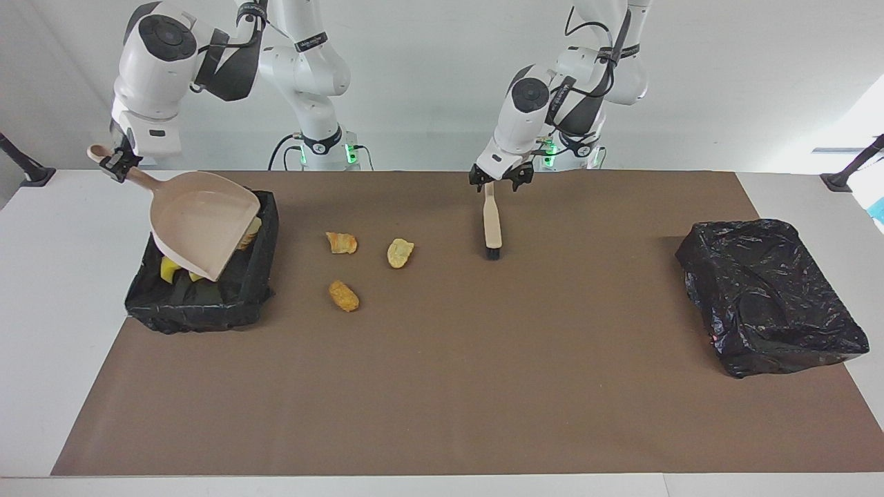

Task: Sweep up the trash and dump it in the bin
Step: 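Lower the brush onto the table with the left gripper and release, then place the dustpan back on the table with the right gripper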

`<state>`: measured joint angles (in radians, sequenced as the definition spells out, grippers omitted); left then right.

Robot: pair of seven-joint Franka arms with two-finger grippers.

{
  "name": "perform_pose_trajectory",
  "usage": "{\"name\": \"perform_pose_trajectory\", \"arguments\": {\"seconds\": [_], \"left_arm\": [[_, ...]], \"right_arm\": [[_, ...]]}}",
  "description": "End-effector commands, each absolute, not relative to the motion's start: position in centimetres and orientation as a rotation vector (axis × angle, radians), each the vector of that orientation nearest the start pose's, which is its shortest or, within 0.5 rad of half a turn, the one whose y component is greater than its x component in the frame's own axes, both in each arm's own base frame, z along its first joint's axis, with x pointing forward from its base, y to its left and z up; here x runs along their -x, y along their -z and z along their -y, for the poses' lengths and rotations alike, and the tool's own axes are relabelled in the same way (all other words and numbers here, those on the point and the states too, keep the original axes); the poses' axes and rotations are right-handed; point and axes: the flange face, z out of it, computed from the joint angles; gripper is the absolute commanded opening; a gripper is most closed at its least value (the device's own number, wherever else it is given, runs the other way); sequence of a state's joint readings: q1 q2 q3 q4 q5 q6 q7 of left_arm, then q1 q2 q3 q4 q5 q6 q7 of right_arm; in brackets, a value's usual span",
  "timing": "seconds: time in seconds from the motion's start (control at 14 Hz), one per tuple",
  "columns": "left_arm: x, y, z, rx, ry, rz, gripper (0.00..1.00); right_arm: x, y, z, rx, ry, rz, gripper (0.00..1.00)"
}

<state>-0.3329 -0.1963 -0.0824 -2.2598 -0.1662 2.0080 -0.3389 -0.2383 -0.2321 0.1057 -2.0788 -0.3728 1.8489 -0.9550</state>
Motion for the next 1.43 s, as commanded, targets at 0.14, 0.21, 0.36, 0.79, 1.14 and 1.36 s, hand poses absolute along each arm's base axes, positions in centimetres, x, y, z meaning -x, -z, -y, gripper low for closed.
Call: {"name": "perform_pose_trajectory", "arguments": {"seconds": [0.14,0.21,0.36,0.79,1.14,1.36], "left_arm": [[-48.1,-46.8,9.6,3.235,-0.07,-0.186,1.0],[-48.7,-47.2,8.0,3.213,-0.053,-0.21,1.0],[-50.2,-49.6,6.3,3.159,-0.072,-0.244,1.0],[-54.0,-56.6,6.0,3.117,-0.13,-0.279,1.0],[-54.0,-56.6,6.1,3.119,-0.13,-0.269,1.0],[-54.1,-56.6,5.7,3.121,-0.127,-0.259,1.0]], "right_arm": [[-51.6,-51.6,1.5,3.168,-0.16,0.928,0.0],[-52.6,-51.6,-0.4,3.161,-0.125,0.837,0.0],[-54.4,-51.2,-3.4,3.154,-0.085,0.618,0.0],[-58.5,-47.9,-18.2,3.153,-0.059,0.151,0.0],[-59.7,-43.6,-31.5,3.1,-0.031,-0.039,0.0],[-59.8,-39.9,-38.6,3.099,-0.02,-0.085,0.0]]}}
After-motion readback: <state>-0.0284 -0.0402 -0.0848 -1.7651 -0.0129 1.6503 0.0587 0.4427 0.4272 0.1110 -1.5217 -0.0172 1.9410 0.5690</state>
